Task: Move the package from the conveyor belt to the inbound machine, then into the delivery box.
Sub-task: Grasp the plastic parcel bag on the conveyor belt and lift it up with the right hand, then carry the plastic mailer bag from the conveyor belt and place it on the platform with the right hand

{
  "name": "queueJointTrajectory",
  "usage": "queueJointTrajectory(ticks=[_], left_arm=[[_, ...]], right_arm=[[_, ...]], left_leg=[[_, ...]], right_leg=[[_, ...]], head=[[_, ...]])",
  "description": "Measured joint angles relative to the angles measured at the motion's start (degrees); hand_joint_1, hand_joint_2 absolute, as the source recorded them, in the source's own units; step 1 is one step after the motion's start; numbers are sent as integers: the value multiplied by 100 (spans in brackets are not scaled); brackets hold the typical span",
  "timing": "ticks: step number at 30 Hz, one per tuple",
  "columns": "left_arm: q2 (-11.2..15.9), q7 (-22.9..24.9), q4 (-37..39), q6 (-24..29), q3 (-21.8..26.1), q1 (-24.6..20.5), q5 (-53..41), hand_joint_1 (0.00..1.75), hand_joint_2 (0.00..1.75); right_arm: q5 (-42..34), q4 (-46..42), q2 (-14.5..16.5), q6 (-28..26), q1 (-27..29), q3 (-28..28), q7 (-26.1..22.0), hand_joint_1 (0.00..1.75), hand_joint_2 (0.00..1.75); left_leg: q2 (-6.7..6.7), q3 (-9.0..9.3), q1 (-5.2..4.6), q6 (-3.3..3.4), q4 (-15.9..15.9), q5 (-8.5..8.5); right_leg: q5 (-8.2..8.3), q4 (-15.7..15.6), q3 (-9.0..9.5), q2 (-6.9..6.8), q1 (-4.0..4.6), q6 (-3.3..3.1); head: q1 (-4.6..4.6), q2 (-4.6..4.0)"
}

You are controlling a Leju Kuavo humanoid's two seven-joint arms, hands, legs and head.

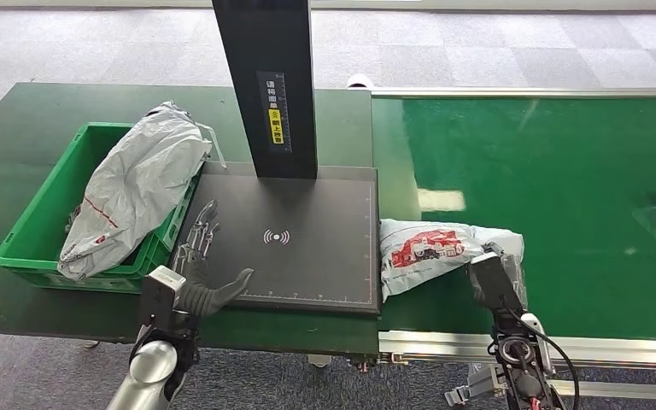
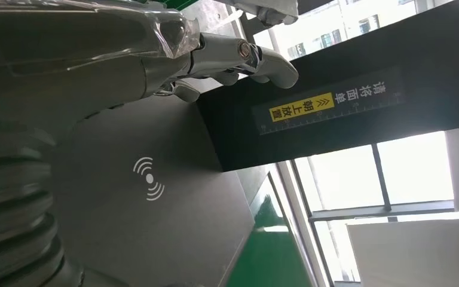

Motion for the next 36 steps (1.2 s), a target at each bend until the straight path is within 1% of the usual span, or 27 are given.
queueJointTrajectory(ticks=[2, 4, 7, 15, 17, 21, 27, 32, 36], left_arm=[[-1, -73, 46, 1, -1, -45, 25, 0, 175], [0, -127, 92, 8, -2, -79, 52, 0, 175], [1, -174, 149, 21, -3, -106, 73, 0, 175], [1, -271, 275, 158, -37, -164, 3, 0, 175], [2, -279, 284, 180, -45, -170, 4, 0, 175], [13, -282, 280, 210, -48, -169, 32, 0, 175], [16, -282, 279, 216, -48, -167, 46, 0, 175], [10, -307, 274, 220, -50, -178, 76, 0, 175], [-25, -419, 297, 277, -51, -262, 246, 0, 175]], right_arm=[[-884, -295, 68, 595, 125, -144, -306, 175, 175], [-1528, -588, 114, 883, 222, -247, -445, 175, 175], [-2510, -955, 196, 1280, 316, -432, -517, 175, 175], [-3913, -1441, 337, 1934, 425, -713, -530, 175, 175], [-3834, -1542, 344, 1771, 433, -713, -645, 175, 175], [-3399, -1759, 371, 1236, 469, -673, -991, 175, 175], [-3081, -1965, 398, 935, 521, -565, -1203, 175, 175], [-2197, -2031, 379, 126, 491, -294, -1522, 175, 175], [-1437, -1922, 351, -520, 152, 87, -1601, 175, 175]], left_leg=[[0, -1, 0, 0, 0, 0], [0, -3, 0, 0, 0, 0], [1, -3, -1, 0, 0, 0], [2, -3, -1, 0, 0, 0], [2, -3, 0, 0, 0, 0], [1, -5, 0, 0, 0, 0], [1, -7, -1, 0, 0, 0], [2, -9, 0, 0, 0, 0], [6, -9, 0, 0, 0, 3]], right_leg=[[0, 0, -1, 0, 0, 0], [0, 0, -3, 0, 0, 0], [0, 0, -4, 1, 0, 0], [0, 0, -4, 1, -1, 0], [0, 0, -4, 1, 0, 0], [0, 1, -5, 1, 0, 0], [0, 0, -6, 1, 0, 0], [0, 1, -6, 1, 0, 0], [2, 3, -7, 3, 0, -1]], head=[[-1, 0], [0, 0], [1, 0], [0, 0], [-1, 0], [0, 0], [0, 1], [0, 0], [1, 1]])
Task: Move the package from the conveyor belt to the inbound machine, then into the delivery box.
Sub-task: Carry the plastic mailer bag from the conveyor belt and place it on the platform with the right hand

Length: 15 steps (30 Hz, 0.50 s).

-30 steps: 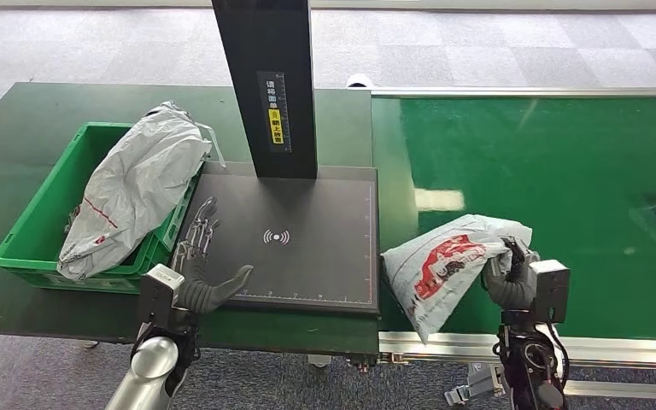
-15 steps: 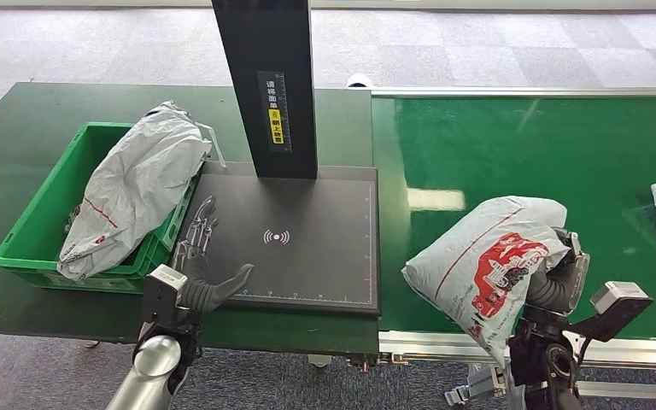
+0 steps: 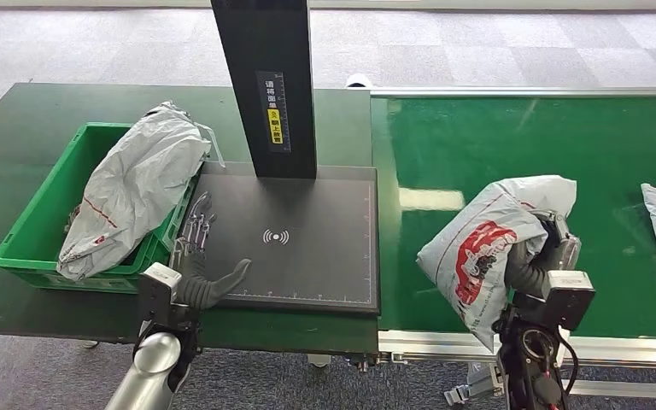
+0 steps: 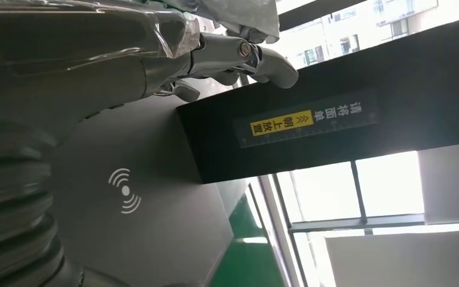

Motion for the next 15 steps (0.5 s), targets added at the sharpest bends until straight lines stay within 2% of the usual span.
queueJointTrajectory(ticks=[8, 12, 15], left_arm=[[-79, -47, 129, 35, -59, -264, 322, 0, 175], [-140, -68, 293, 34, -166, -472, 457, 0, 175], [-182, -77, 410, 34, -244, -606, 480, 0, 175]], right_arm=[[1239, 799, -3, -834, -1430, 1191, 5, 175, 175], [1948, 1543, 91, -1507, -2112, 1805, 36, 175, 175], [2179, 1958, 196, -1714, -2420, 2151, 36, 175, 175]], left_leg=[[3, 1, 1, -1, 1, 7], [3, -1, 1, -2, 1, 8], [-2, -2, 1, -2, 2, 8]], right_leg=[[6, 6, -4, 0, 2, -5], [6, 8, -6, 0, 2, -5], [5, 7, -7, -2, 2, -5]], head=[[-1, -1], [-1, 0], [0, -1]])
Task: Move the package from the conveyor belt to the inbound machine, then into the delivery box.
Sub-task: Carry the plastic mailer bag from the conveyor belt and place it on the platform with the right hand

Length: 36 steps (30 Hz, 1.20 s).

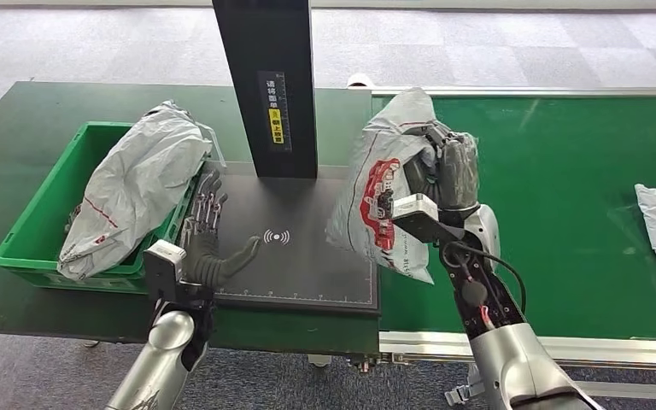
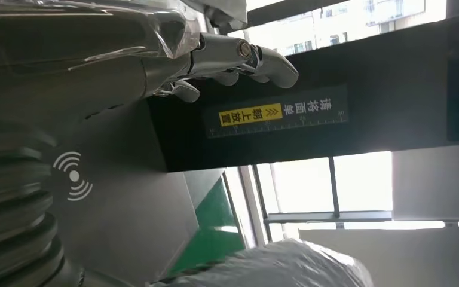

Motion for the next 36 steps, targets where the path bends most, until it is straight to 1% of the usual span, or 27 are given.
queueJointTrajectory(ticks=[3, 6, 10, 14, 16, 20, 22, 23, 25, 32, 36], left_arm=[[-21, -5, 101, 1, -35, -97, 30, 0, 175], [-49, -46, 202, 29, -40, -189, 172, 0, 175], [-108, -124, 316, 80, -40, -330, 392, 0, 175], [-122, -141, 401, 87, -43, -389, 433, 0, 175], [-124, -143, 438, 79, -53, -416, 451, 0, 175], [-129, -114, 530, 18, -106, -517, 462, 0, 175], [-138, -82, 591, -2, -123, -585, 460, 0, 175], [-145, -70, 618, -3, -126, -617, 458, 0, 175], [-157, -57, 666, -4, -130, -678, 458, 0, 175], [-172, -52, 778, -7, -135, -748, 458, 0, 175], [-172, -18, 800, 21, -135, -746, 422, 0, 175]], right_arm=[[129, 289, 73, -86, -173, 224, 2, 175, 175], [452, 554, 168, -34, -255, 507, 83, 175, 175], [902, 950, 343, 194, -187, 1087, 323, 175, 175], [966, 1191, 431, 254, -139, 1403, 399, 175, 175], [1077, 1318, 444, 514, -152, 1540, 571, 175, 175], [1572, 1748, 443, 1582, -194, 1959, 1271, 175, 175], [1675, 1958, 437, 2040, -246, 2134, 1484, 175, 175], [1689, 2037, 433, 2179, -291, 2190, 1534, 175, 175], [1701, 2172, 420, 2333, -389, 2279, 1579, 175, 175], [1703, 2420, 398, 2444, -527, 2439, 1599, 175, 175], [1698, 2447, 354, 2643, -574, 2483, 1693, 175, 175]], left_leg=[[-3, -3, 0, 0, 0, 0], [1, -5, 0, 0, 0, -1], [-1, -6, 2, -1, 0, 0], [-1, -7, 2, -1, -1, 0], [0, -6, 1, -1, 0, 0], [-1, -3, 1, -1, 1, 0], [-1, 5, 0, -1, 2, 0], [-1, 11, 0, -1, 2, 0], [-2, 24, 0, -1, 1, -1], [-1, 54, 0, 0, 1, -2], [-2, 65, 0, 0, 1, -2]], right_leg=[[0, 0, -2, -1, 0, 0], [0, 0, -6, 2, 0, 0], [0, 0, -9, 0, 3, 0], [-1, 0, -9, 1, 3, -1], [-1, -1, -9, 1, 3, -1], [-1, -3, -7, 0, 2, 0], [-1, -4, 0, 0, 1, 0], [-1, -4, 6, 0, 1, 0], [-3, -5, 20, -2, 1, 0], [-4, -7, 50, -2, 0, 0], [-4, -8, 60, -2, 0, 0]], head=[[1, 0], [1, 0], [-1, 0], [0, 0], [1, 0], [1, 0], [-1, 0], [-1, 0], [0, 0], [1, 0], [-1, 0]])
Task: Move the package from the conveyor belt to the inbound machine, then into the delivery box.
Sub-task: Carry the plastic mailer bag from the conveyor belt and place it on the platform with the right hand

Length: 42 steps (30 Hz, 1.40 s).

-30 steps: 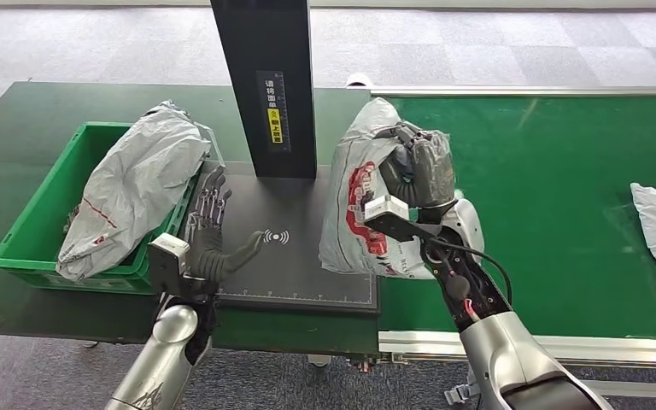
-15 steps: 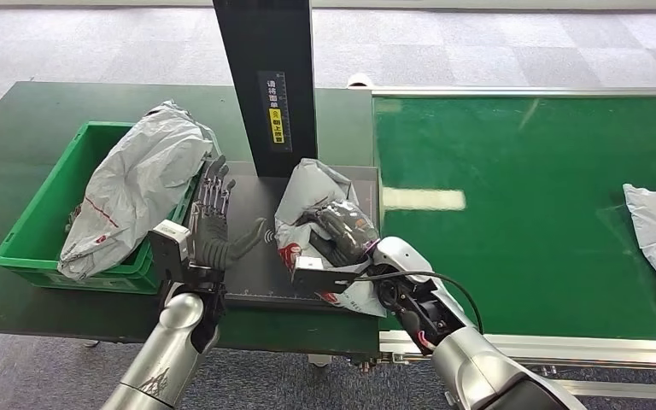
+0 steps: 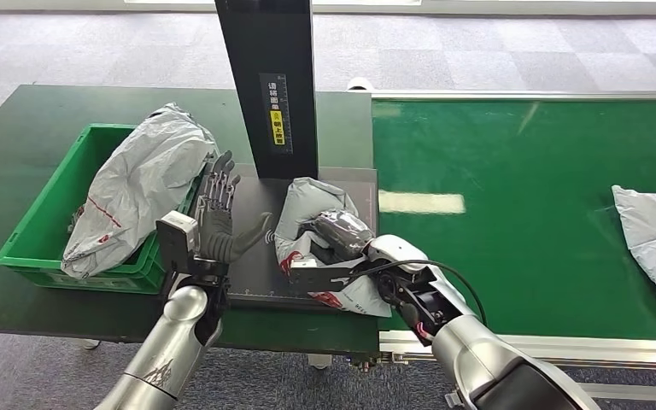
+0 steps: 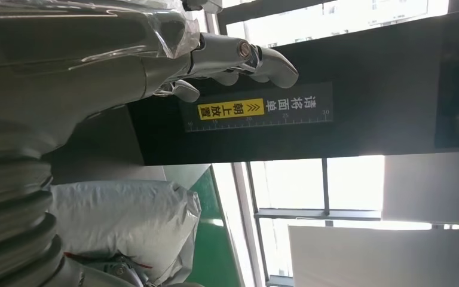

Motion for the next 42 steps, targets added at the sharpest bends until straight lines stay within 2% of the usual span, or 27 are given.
queueJointTrajectory(ticks=[4, 8, 11, 16, 20, 23, 25, 27, 31, 33, 42], left_arm=[[9, 33, -36, 114, 16, 106, -58, 0, 175], [24, 84, -139, 204, 80, 252, -130, 0, 175], [44, 115, -259, 234, 169, 383, -166, 0, 175], [82, 140, -498, 235, 308, 600, -205, 0, 175], [98, 156, -615, 227, 377, 692, -242, 0, 175], [101, 183, -655, 226, 408, 719, -276, 0, 175], [99, 200, -657, 215, 420, 713, -305, 0, 175], [97, 210, -656, 206, 433, 704, -323, 0, 175], [103, 189, -697, 181, 457, 741, -316, 0, 175], [101, 145, -719, 166, 461, 756, -288, 0, 175], [96, 93, -723, 170, 461, 757, -241, 0, 175]], right_arm=[[-51, 0, -114, 142, -52, 0, 131, 175, 175], [10, 0, -209, 194, -160, -1, 602, 175, 175], [-25, -3, -279, 29, -204, -20, 778, 175, 175], [-111, -56, -455, -228, -200, -188, 713, 175, 175], [53, -101, -575, -294, -201, -316, 1084, 175, 175], [175, -101, -627, -154, -203, -374, 1417, 175, 175], [204, -99, -649, 35, -211, -416, 1467, 175, 175], [141, -99, -657, 59, -209, -459, 1201, 175, 175], [-477, -321, -658, -436, 23, -738, -348, 175, 175], [-717, -597, -654, -696, 186, -953, -859, 175, 175], [-768, -1194, -649, -873, 437, -1396, -985, 175, 175]], left_leg=[[-1, 7, 0, 0, 0, 0], [-2, 8, 0, 1, 0, 0], [-1, 8, -1, 1, 0, 0], [-3, -3, 0, 1, 0, 0], [-2, -11, 0, 1, 0, 0], [-2, -12, 0, 1, 0, 0], [-2, -12, 0, 1, 0, 0], [-2, -13, 0, 0, 0, 0], [-2, -22, 1, 0, 0, 0], [-2, -32, 1, 0, 0, 0], [-1, -49, 1, 0, 0, 0]], right_leg=[[0, 0, 11, -1, -1, 0], [0, -1, 14, -1, -1, 0], [1, 0, 14, -1, -1, 0], [1, 1, 5, -1, -1, 0], [1, 1, -5, -1, -1, 0], [1, 0, -8, 0, -1, 0], [1, 0, -8, 0, -1, 0], [1, 1, -8, 1, 0, 0], [1, 3, -16, 1, 0, 0], [1, 3, -26, 1, 1, 0], [1, 3, -43, 1, 1, 0]], head=[[1, 0], [1, 0], [0, 0], [1, 0], [1, 1], [1, 0], [1, 0], [1, 0], [0, 0], [-1, 0], [1, 0]])
